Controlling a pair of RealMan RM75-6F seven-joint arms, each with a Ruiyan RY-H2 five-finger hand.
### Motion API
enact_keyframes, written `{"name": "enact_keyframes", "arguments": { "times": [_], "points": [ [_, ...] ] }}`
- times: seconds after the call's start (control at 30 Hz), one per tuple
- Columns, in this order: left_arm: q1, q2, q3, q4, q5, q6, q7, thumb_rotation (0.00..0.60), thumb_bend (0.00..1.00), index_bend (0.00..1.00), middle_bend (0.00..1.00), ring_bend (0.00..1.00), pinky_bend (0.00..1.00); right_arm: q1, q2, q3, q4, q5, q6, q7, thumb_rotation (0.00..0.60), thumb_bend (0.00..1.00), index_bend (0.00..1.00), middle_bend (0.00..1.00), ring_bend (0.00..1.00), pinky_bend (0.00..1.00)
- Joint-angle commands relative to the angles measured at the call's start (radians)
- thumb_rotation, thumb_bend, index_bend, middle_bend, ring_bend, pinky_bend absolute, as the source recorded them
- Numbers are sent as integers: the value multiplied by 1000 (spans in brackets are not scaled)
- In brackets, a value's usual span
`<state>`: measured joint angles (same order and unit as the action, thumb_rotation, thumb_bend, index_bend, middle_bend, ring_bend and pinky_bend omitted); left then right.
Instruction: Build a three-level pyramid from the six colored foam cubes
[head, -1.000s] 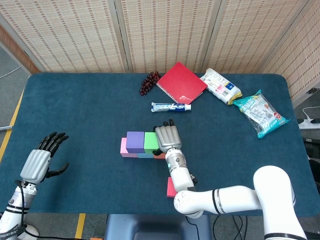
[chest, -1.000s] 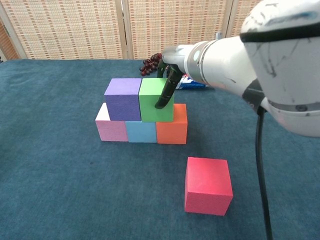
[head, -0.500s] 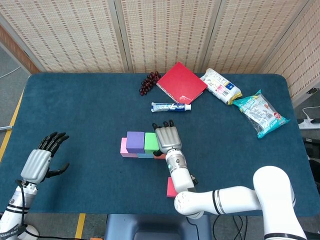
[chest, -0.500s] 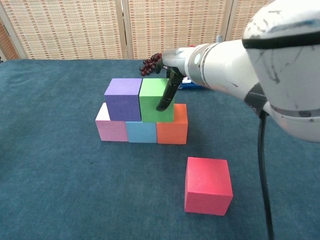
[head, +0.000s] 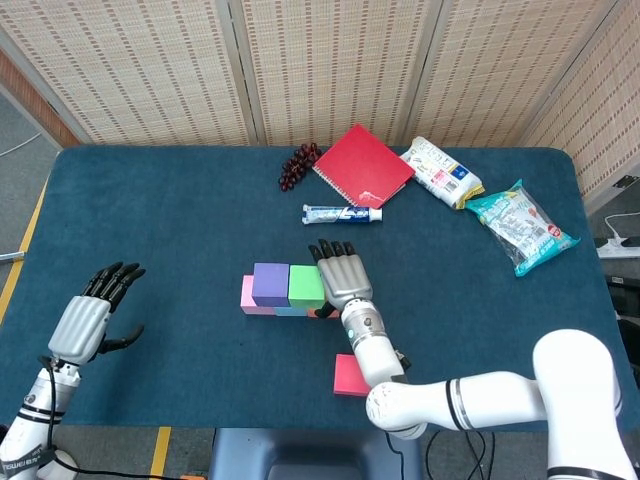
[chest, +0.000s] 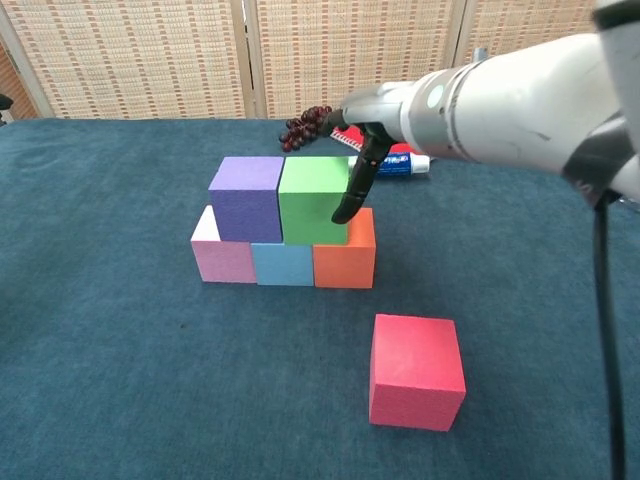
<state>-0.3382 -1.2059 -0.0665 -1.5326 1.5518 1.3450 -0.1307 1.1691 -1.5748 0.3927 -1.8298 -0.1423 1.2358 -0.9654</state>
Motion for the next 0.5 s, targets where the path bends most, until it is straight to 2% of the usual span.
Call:
{"name": "enact_keyframes", "arguments": {
  "times": [0.03,0.23,0.5],
  "points": [
    [-5,1,-4,-5,2,-2,5,600,283,102,68,0,103,-50,92,-3,-64,-33,-48,55,600,193,0,89,0,0],
    [-18,0,-8,-16,32,11,11,600,282,122,88,7,129,-118,200,-10,-104,-108,-110,163,600,194,0,89,0,0],
    [-81,23,48,-48,224,7,-59,600,278,193,176,105,226,-229,343,-33,-127,-250,-202,343,600,193,0,89,0,0]
  ]
}}
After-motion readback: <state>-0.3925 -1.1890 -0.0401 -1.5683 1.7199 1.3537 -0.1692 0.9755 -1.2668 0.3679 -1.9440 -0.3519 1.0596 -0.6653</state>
